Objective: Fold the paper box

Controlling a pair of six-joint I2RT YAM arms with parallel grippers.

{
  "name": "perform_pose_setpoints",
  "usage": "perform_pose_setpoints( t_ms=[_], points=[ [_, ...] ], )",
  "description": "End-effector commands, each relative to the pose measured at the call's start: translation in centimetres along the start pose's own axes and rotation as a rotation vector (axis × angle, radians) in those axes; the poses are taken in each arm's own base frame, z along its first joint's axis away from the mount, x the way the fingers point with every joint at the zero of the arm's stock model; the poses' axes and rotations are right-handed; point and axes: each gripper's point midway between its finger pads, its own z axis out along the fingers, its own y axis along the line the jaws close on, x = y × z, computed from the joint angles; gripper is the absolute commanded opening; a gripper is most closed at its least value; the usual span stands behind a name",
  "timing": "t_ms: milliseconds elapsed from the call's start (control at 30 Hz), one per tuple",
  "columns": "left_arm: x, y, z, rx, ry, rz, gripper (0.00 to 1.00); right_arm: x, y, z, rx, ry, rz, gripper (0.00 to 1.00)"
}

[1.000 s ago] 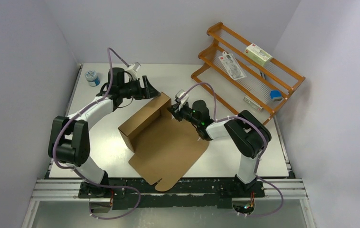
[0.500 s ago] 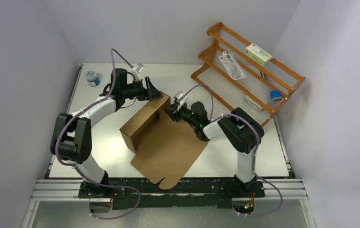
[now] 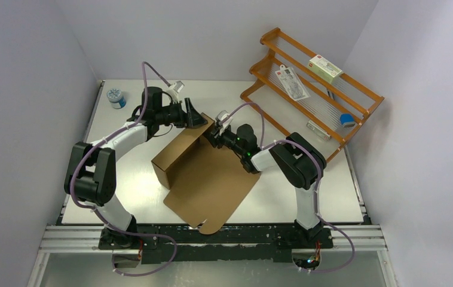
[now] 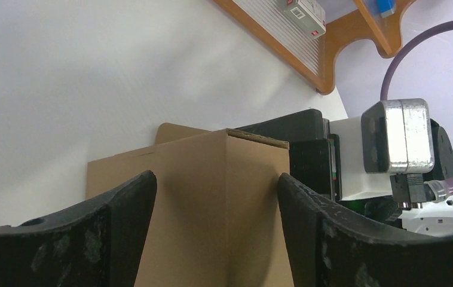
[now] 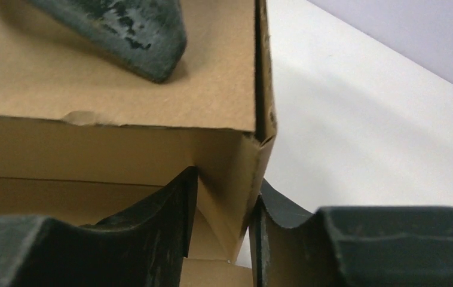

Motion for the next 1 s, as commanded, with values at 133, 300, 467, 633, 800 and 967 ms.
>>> perform_pose_setpoints(
  t_ms=[133,300,467,633,800,967],
  points=[
    [1.0,-1.0,0.2,0.045,0.03,0.009,0.78,-1.6,-2.2,0.4,0.118,-0.058,0.002,0.24],
    [1.1,-1.0,0.2,0.047,0.032,0.008,0.78,-1.4,-3.6,0.4,0.205,-0.041,0.04,0.1],
    [1.2,-1.6,0.2,0.075,0.032,0.005,0.78,-1.1,-4.4,0.4,0.253,-0.016,0.054,0.06],
    [1.1,-1.9,0.2,0.081,0.033,0.007,0.78,-1.0,-5.5,-0.1,0.342,0.01,0.086,0.06],
    [1.2,-2.5,0.1,0.112,0.035,0.005,0.78,-0.5,-6.7,-0.4,0.424,0.045,0.117,0.07],
    [1.1,-3.3,0.0,0.15,0.029,-0.001,0.78,-0.6,-7.9,-1.3,0.522,0.028,0.112,0.08]
  ],
)
